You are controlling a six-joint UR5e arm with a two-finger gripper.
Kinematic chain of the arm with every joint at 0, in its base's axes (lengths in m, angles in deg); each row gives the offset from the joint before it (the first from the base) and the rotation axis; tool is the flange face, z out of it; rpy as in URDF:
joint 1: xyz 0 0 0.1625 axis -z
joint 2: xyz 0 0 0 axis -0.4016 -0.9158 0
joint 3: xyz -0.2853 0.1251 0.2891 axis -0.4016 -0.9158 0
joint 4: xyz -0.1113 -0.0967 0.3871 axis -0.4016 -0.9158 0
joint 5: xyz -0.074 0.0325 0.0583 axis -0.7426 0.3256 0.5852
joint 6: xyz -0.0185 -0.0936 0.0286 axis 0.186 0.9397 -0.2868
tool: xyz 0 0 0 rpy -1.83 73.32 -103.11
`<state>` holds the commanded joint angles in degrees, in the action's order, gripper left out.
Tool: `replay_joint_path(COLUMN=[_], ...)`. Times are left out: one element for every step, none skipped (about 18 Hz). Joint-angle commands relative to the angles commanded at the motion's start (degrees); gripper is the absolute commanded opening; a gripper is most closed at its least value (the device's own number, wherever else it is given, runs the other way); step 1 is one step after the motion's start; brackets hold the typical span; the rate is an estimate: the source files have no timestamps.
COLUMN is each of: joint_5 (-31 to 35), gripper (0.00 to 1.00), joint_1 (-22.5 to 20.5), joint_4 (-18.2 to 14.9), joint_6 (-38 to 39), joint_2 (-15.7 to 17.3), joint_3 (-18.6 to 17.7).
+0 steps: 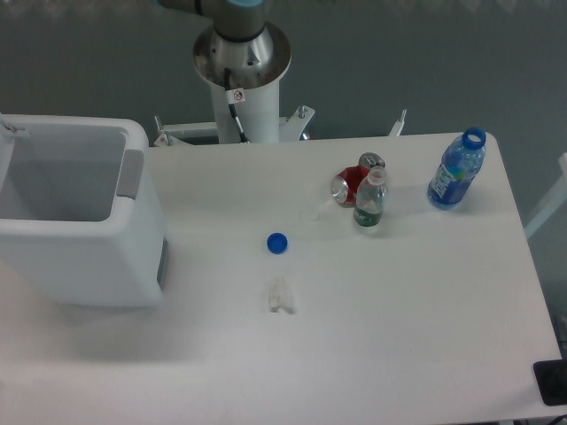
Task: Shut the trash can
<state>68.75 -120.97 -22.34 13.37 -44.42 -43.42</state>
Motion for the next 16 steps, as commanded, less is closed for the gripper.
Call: replay_joint_path(joint_5=[0.1,0.1,0.1,0.3,1.0,1.7,1.8,1.8,1.8,2.0,2.8,3.2,3.3,3.3,3.3,3.3], gripper=[0.00,0.00,0.00,0.00,0.00,0.00,0.00,0.00,0.00,0.00,0.00,0.00,0.00,0.00,0.00,0.00], joint_1=[0.0,0.0,0.0,-0.1,-0.1,-0.1,-0.1,-0.1,-0.2,-0.3,-0.3,-0.3,-0.4,-0.8,-1.2,-1.8], joint_4=[0.0,-0.1,-0.1,-0.1,-0.1,-0.1,-0.1,-0.1,-0.1,0.0,0.0,0.0,0.1,0.1,0.1,0.1], joint_6=[0.0,0.0,0.1,0.1,0.2,0.3,0.3,0.3,0.3,0.3,0.3,0.3,0.3,0.3,0.3,0.3], joint_2=[0.0,0.0,0.0,0.0,0.0,-0.1,-0.1,-0.1,-0.1,-0.1,-0.1,-0.1,-0.1,0.0,0.0,0.1], joint_3=[0.0,0.0,0.0,0.0,0.0,-0.1,-0.1,-0.1,-0.2,-0.7,-1.0,-1.1,-1.1,-1.1,-1.1,-1.1])
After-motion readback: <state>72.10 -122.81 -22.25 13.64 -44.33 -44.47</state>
